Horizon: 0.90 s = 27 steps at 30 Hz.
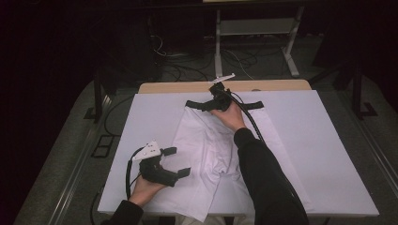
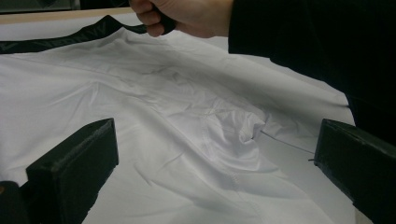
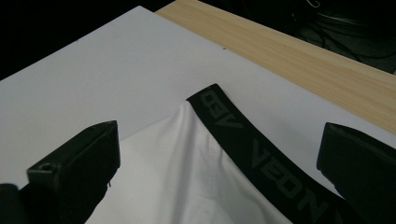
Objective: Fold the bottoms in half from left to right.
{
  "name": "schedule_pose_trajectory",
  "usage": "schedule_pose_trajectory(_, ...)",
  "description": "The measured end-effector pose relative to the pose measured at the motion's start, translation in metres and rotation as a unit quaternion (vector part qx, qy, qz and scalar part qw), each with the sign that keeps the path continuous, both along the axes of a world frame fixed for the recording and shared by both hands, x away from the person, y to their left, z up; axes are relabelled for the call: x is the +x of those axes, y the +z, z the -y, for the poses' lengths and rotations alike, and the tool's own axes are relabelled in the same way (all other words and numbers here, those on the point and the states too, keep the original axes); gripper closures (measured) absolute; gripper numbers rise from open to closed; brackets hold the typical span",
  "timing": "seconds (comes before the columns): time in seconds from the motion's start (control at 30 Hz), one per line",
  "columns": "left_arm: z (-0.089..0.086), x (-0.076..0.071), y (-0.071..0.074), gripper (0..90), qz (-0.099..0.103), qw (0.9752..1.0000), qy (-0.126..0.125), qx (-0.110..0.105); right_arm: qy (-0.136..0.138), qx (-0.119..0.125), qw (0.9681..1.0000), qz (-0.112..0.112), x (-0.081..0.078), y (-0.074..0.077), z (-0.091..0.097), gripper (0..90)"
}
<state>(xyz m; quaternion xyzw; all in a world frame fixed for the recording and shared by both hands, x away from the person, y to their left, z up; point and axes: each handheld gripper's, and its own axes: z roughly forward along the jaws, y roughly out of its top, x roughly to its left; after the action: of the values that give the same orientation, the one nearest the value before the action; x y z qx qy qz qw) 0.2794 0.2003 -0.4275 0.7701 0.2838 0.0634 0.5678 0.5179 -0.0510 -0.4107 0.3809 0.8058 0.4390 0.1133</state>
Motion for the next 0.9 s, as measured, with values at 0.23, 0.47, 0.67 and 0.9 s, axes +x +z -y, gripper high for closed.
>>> schedule_pose_trajectory(0.23,0.000,0.000,0.000,0.0,0.000,1.0000,0.000,-0.001,-0.006,0.001,1.0000,-0.007,0.009,-0.011,-0.009,0.0)
schedule_pose_trajectory(0.47,0.000,0.000,0.000,0.0,-0.001,1.0000,-0.001,-0.005,0.005,-0.008,1.0000,0.003,0.017,-0.014,-0.026,0.0)
schedule_pose_trajectory(0.67,-0.001,0.000,0.000,0.0,-0.001,1.0000,-0.002,-0.006,0.011,-0.014,0.9998,0.011,0.020,-0.012,-0.045,0.0)
schedule_pose_trajectory(0.9,-0.001,0.000,0.001,0.0,0.000,1.0000,-0.004,-0.005,0.015,-0.018,0.9997,0.009,0.024,-0.012,-0.065,0.0)
